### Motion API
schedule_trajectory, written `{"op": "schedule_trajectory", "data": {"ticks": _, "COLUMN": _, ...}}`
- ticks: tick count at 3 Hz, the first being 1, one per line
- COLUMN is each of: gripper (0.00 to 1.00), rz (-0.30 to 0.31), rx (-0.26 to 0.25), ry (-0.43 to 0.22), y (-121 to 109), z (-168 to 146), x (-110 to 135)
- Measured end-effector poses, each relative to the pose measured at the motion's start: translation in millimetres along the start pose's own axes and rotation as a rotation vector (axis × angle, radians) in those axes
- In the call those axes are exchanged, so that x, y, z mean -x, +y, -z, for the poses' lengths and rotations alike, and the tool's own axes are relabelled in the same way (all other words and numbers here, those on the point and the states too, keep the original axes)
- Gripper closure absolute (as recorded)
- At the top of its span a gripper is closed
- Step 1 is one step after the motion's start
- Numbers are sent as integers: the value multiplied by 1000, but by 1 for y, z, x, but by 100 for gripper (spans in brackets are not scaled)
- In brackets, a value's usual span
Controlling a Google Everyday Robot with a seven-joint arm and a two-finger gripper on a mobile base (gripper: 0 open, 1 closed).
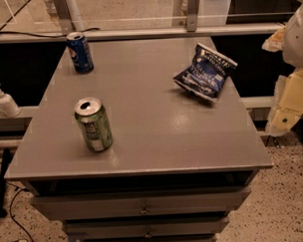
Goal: Move green can near pepsi can
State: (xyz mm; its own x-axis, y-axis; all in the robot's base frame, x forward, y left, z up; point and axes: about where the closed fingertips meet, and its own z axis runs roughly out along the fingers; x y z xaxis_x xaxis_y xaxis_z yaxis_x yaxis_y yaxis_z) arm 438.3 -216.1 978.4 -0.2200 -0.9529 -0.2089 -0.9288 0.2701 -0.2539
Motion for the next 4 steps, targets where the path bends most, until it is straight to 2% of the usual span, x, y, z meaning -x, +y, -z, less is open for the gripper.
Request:
{"op": "schedule_trajectory", "data": {"ticks": 1, "gripper": 0, "rz": 0, "rx": 0, "ry": 0, "y": 0, "z": 0, "x": 0}}
{"op": "schedule_trajectory", "data": {"ticks": 2, "gripper": 0, "rz": -26, "rx": 15, "ry": -54, "y": 4, "z": -6, "x": 3}}
{"op": "schedule_trajectory", "data": {"ticks": 3, "gripper": 0, "rz": -99, "rx": 51, "ry": -186, "y": 23, "z": -25, "x": 23}}
{"op": "schedule_trajectory", "data": {"ticks": 4, "gripper": 0, "rz": -110, "rx": 68, "ry": -360, "y": 45, "z": -47, "x": 62}}
